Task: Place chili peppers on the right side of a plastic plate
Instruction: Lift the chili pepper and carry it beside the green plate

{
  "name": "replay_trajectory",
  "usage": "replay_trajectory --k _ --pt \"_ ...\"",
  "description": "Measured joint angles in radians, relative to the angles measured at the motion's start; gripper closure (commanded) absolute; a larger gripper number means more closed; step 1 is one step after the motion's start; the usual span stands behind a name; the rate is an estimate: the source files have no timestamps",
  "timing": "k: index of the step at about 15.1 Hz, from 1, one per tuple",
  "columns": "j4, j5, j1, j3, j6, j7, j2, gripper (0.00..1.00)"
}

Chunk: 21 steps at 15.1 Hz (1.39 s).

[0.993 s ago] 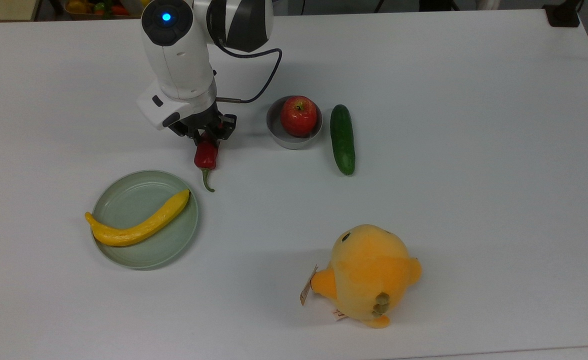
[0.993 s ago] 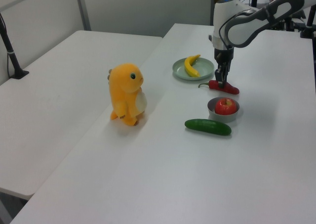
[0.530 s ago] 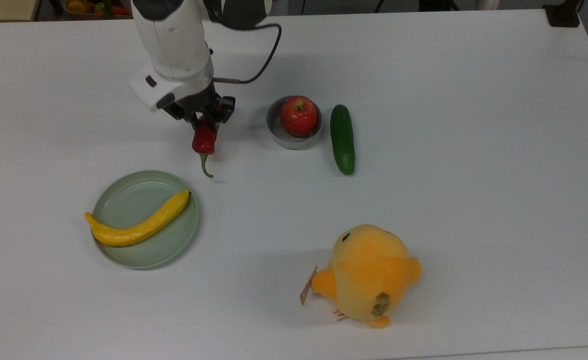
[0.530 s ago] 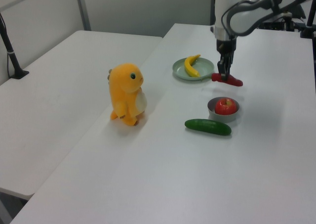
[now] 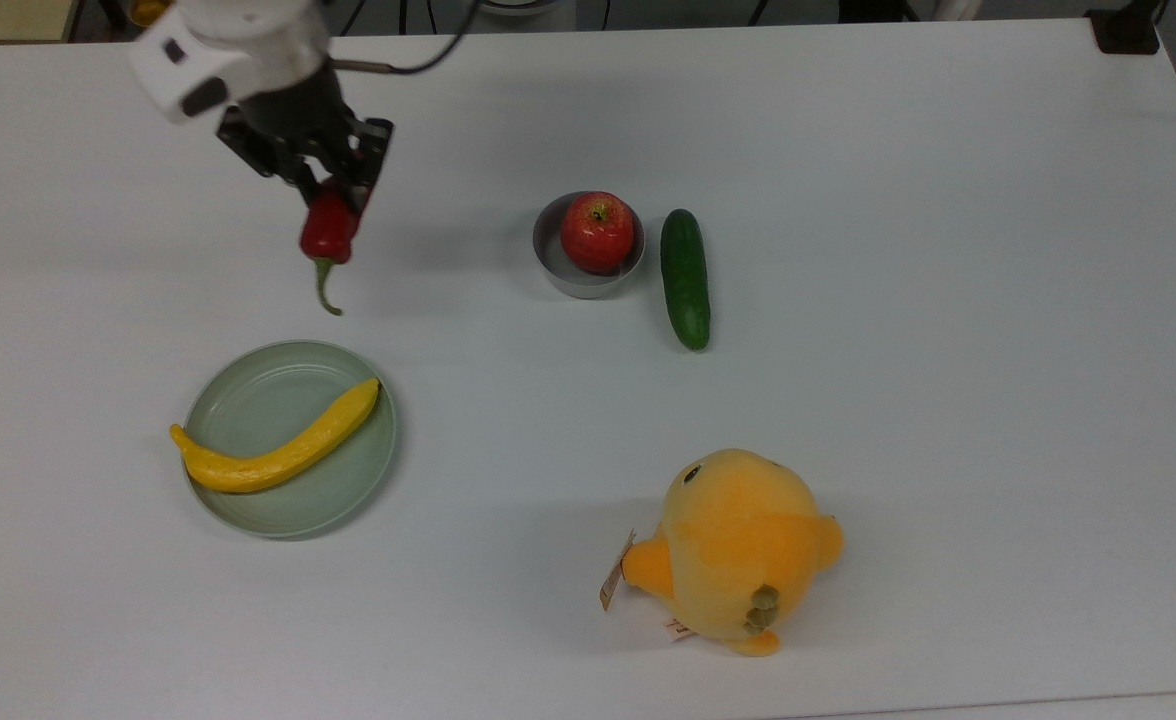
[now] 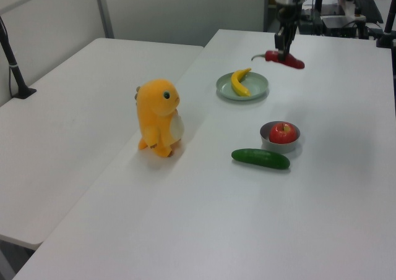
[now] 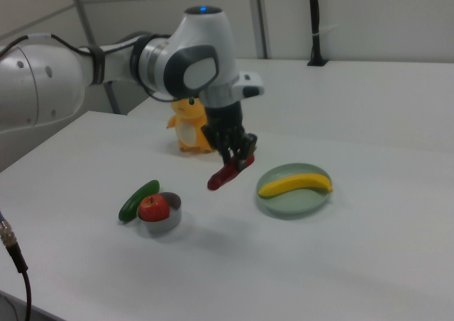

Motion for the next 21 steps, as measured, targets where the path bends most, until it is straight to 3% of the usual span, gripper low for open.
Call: replay_trajectory --k 5,8,12,21 --pt "0.097 0.04 -0.107 -0.006 -0.002 -0.162 0.02 0.75" --pt "0.163 0.091 -0.168 -0.013 0.04 -0.314 0.083 0.75" --pt "0.178 0.169 -0.201 -0.018 0.264 -0.419 0.179 0.76" --pt "0.237 0.17 -0.207 -0.018 0.678 -0.426 0.42 0.76"
